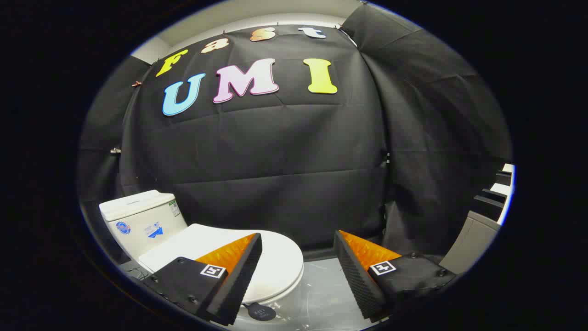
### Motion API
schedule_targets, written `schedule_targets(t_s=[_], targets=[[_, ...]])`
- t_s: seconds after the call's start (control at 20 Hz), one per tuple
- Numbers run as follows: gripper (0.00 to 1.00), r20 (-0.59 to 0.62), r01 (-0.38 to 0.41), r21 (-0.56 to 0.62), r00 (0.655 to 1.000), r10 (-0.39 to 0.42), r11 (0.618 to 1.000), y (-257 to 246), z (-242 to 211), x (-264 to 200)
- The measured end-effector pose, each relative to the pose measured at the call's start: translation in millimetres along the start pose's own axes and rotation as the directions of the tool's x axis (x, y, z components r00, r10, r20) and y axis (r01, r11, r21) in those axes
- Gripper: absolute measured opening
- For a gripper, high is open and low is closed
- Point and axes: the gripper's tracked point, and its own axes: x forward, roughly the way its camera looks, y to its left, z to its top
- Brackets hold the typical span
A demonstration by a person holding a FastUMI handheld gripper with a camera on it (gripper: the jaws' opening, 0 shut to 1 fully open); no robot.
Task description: Open the toilet lid.
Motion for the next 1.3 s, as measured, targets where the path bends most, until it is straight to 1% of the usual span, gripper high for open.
schedule_targets(t_s=[1.1, 1.3], targets=[[0.98, -0.005, -0.003, -0.006, 1.000, 0.003, 1.000, 0.9, -2.3, -0.1], [0.98, -0.013, -0.007, 0.022, 1.000, 0.007, 1.000, 1.7, -2.2, -0.6]])
